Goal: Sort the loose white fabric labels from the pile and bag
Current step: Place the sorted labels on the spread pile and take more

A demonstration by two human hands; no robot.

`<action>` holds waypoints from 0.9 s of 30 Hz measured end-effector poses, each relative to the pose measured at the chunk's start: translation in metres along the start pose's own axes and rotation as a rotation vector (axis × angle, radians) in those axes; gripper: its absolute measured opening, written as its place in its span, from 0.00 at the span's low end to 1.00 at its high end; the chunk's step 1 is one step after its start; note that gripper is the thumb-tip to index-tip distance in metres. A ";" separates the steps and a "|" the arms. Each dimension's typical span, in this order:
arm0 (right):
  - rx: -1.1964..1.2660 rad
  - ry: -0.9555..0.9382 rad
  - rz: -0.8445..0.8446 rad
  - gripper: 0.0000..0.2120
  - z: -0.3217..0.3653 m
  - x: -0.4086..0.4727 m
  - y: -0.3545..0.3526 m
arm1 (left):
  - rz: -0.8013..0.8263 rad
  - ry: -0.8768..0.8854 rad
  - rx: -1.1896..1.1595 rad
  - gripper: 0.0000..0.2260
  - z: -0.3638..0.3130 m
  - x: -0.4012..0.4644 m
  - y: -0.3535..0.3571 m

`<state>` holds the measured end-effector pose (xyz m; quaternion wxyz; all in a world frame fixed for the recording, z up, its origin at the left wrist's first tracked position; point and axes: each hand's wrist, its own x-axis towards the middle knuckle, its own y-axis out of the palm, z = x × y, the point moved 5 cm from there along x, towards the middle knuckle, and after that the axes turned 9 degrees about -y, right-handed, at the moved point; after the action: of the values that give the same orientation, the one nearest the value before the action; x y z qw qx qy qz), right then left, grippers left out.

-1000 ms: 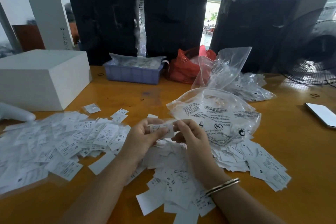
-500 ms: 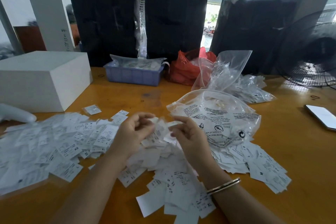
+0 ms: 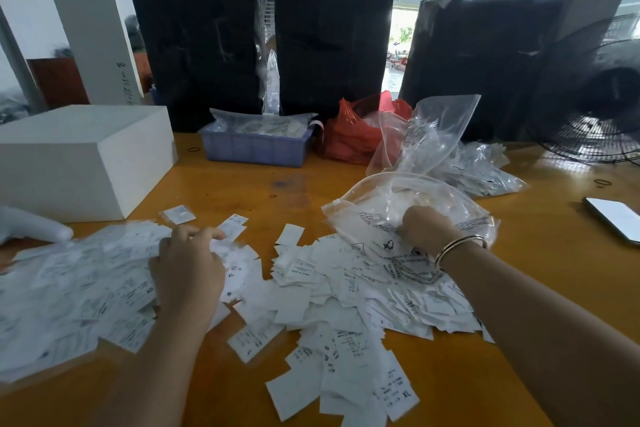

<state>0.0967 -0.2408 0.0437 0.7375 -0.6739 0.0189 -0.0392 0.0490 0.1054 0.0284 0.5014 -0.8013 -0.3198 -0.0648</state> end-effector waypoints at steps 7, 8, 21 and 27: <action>0.084 0.040 -0.258 0.09 0.004 -0.010 -0.006 | 0.054 0.298 -0.176 0.09 -0.031 -0.012 -0.001; 0.138 0.039 -0.310 0.09 0.004 -0.013 -0.010 | 0.087 0.354 -0.232 0.08 -0.037 -0.016 0.000; 0.964 -0.625 0.055 0.16 0.122 -0.097 0.000 | 0.889 0.129 -0.917 0.22 -0.063 -0.048 0.008; 0.898 -0.519 -0.063 0.15 0.120 -0.086 0.017 | 0.820 0.074 -0.825 0.05 -0.062 -0.045 0.014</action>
<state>0.0212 -0.1131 0.0354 0.9329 -0.2789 -0.2035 0.1028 0.0353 0.0291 0.0293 0.1425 -0.9860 0.0859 -0.0125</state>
